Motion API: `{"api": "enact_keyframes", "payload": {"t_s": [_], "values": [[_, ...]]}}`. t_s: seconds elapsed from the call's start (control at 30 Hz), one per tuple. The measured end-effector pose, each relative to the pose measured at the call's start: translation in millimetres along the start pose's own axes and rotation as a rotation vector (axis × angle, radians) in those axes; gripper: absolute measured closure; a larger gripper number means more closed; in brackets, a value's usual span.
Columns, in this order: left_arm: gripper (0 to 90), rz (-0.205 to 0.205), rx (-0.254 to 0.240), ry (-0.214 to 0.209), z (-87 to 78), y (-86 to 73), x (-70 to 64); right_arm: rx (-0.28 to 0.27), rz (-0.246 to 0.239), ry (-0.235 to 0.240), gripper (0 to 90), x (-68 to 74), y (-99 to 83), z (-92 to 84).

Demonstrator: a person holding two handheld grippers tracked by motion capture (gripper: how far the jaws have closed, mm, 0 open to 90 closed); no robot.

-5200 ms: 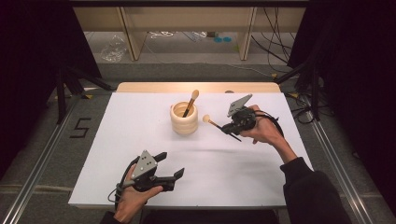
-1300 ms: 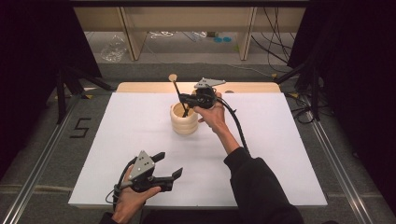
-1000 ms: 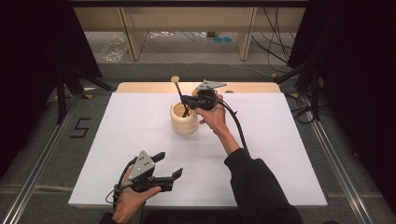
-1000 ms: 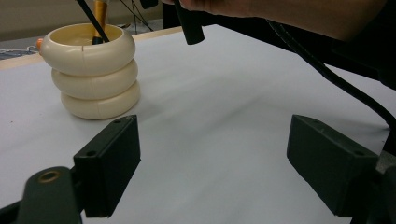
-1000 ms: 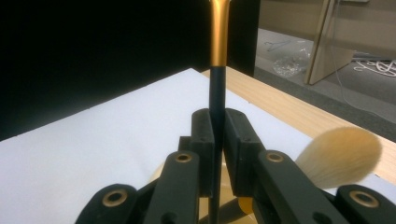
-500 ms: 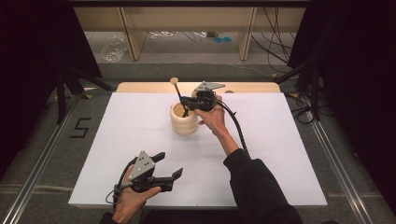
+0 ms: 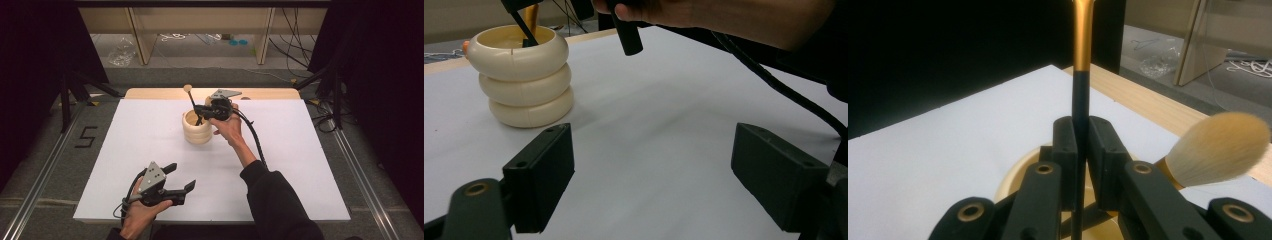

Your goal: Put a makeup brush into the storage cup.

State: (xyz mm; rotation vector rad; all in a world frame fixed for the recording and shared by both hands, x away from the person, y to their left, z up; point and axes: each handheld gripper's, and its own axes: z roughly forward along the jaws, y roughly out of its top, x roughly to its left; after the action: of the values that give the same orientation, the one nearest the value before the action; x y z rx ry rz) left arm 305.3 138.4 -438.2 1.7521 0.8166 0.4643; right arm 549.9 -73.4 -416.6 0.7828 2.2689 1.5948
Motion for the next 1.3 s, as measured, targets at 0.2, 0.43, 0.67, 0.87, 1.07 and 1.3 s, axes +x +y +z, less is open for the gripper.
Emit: {"api": "enact_keyframes", "payload": {"t_s": [0.2,0.43,0.67,0.87,1.07,1.3], "values": [[17.3,0.0,0.0,0.0,0.0,0.1,-0.1,0.002,-0.007,-0.003,83.1,-0.3,-2.7,0.7],[17.3,-0.013,-0.008,-0.009,1.1,-0.6,-0.5,0.013,-0.006,0.0,83.1,0.4,-5.4,1.3],[17.3,0.013,0.0,-0.003,0.8,0.1,0.8,0.027,-0.002,0.0,83.1,-1.1,-6.3,-0.4],[17.3,-0.009,-0.008,-0.009,1.1,-0.5,-0.3,0.038,-0.006,-0.002,83.1,-0.8,-7.5,-0.2],[17.3,-0.011,-0.008,-0.007,1.1,-0.5,-0.4,0.037,-0.003,0.008,82.9,0.2,-10.1,2.2],[17.3,-0.007,0.003,0.001,0.5,-0.3,-0.7,0.029,0.0,-0.001,78.9,0.3,-12.9,0.8]]}}
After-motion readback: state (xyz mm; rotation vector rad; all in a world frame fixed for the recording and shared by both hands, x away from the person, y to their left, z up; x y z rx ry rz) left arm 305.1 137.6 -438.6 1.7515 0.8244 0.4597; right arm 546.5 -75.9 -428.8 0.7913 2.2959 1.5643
